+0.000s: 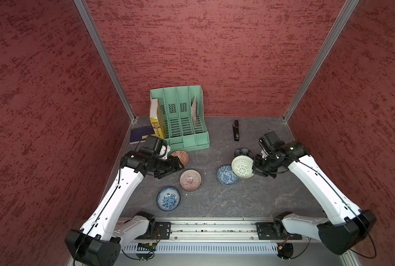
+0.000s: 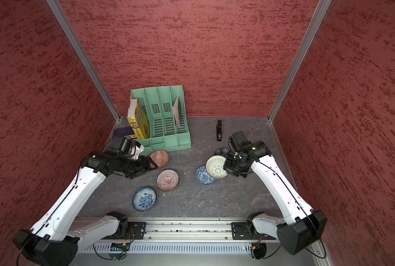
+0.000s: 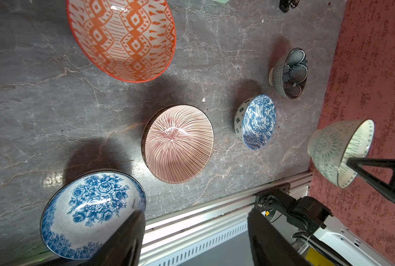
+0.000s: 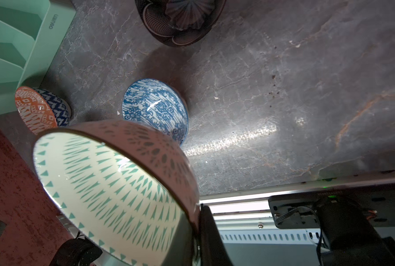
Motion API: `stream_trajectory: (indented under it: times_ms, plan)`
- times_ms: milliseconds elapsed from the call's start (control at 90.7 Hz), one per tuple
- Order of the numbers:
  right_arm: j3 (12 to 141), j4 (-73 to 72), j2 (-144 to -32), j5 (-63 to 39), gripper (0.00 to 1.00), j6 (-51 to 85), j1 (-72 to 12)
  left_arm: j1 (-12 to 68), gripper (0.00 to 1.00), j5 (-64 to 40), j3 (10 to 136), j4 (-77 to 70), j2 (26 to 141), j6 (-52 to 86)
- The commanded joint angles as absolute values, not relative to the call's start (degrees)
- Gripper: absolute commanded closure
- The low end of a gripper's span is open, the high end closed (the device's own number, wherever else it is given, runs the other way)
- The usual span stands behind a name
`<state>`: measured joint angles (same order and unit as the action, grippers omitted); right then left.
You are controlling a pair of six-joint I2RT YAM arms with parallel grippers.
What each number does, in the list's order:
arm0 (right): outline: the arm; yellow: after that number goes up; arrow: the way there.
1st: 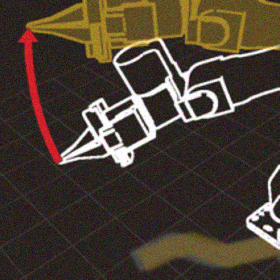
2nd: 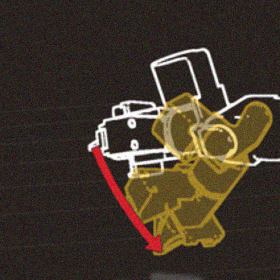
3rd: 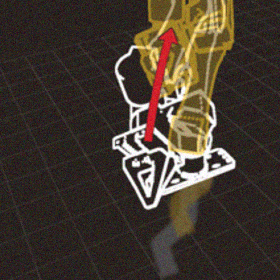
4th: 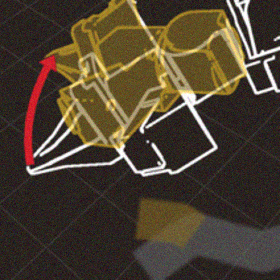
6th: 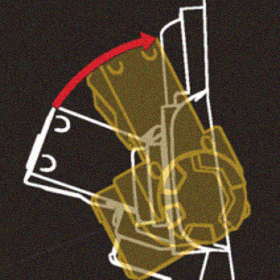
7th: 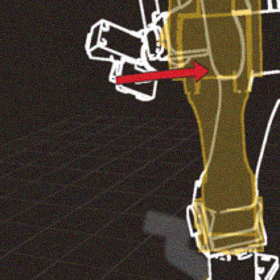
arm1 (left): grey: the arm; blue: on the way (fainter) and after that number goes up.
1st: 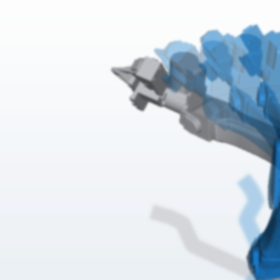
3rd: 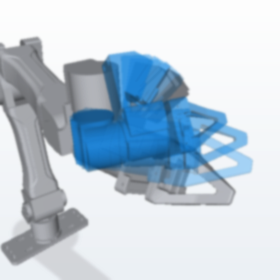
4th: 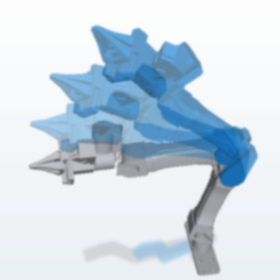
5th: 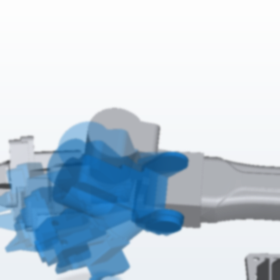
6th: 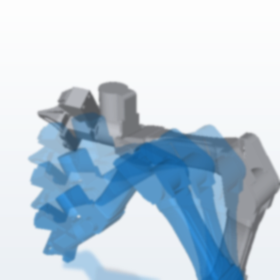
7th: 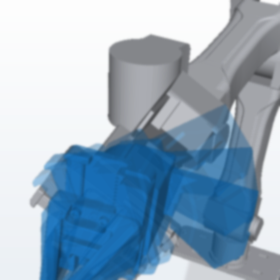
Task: Stack the bowls
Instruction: Pick up the bowl from the center of the board.
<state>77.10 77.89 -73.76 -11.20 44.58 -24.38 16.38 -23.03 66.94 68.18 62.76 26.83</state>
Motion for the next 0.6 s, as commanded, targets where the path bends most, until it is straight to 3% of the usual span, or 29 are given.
stream_trajectory:
  times_ms: [0,584]
  plan:
    - [82.0,75.2,-76.8,-13.6,1.00,43.2,-28.2,16.9,0.29,-25.3,69.6,71.3,64.1,25.3]
    - [103.3,75.1,-100.4,-14.7,1.00,41.6,-46.2,24.9,0.37,-22.0,77.8,73.1,72.5,27.1]
